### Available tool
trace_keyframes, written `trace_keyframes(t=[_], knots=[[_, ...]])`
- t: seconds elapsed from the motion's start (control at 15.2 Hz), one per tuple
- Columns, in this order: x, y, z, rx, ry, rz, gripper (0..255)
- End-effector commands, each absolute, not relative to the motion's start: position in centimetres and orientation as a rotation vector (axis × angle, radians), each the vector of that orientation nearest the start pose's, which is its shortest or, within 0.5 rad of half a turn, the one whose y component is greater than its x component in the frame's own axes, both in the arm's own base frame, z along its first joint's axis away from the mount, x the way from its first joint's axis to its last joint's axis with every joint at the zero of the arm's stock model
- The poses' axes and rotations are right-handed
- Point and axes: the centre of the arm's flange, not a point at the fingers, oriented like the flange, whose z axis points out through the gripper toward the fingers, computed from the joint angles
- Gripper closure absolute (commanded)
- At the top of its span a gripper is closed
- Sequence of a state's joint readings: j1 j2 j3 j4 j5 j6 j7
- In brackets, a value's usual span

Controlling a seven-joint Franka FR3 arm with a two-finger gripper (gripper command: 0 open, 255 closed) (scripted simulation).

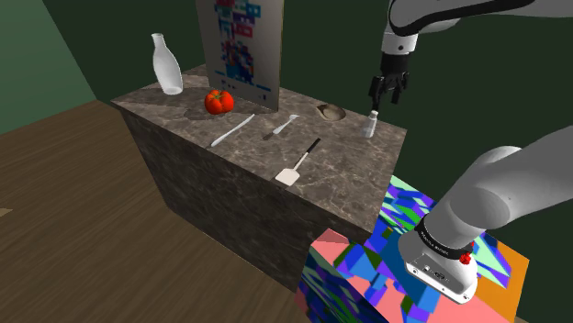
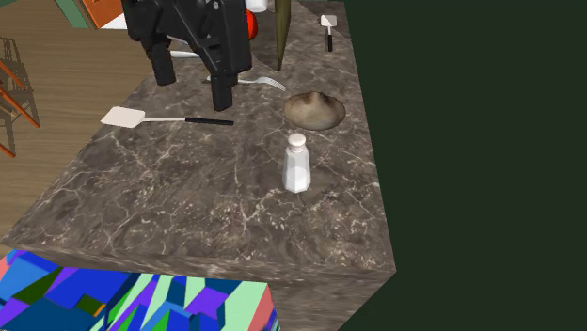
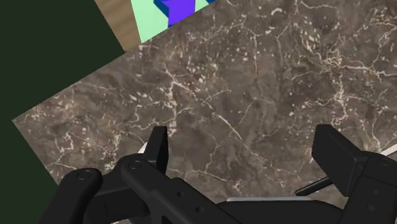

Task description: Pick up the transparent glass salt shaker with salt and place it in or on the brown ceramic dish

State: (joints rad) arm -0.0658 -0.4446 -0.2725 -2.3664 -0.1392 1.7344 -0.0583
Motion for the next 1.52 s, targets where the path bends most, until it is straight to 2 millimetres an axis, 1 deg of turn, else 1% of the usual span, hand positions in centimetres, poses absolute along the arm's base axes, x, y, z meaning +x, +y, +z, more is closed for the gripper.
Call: trace_keyframes(t=[0.0, 0.59, 1.06, 1.12, 1.45], knots=[[37.9, -17.4, 45.5, -3.08, 0.326, 0.313, 0], [43.3, -26.7, 39.3, -3.022, 0.35, 0.326, 0], [42.5, -26.3, 35.7, -3.022, 0.35, 0.326, 0], [42.5, -26.3, 35.4, -3.022, 0.35, 0.326, 0], [42.5, -26.3, 35.4, -3.022, 0.35, 0.326, 0]])
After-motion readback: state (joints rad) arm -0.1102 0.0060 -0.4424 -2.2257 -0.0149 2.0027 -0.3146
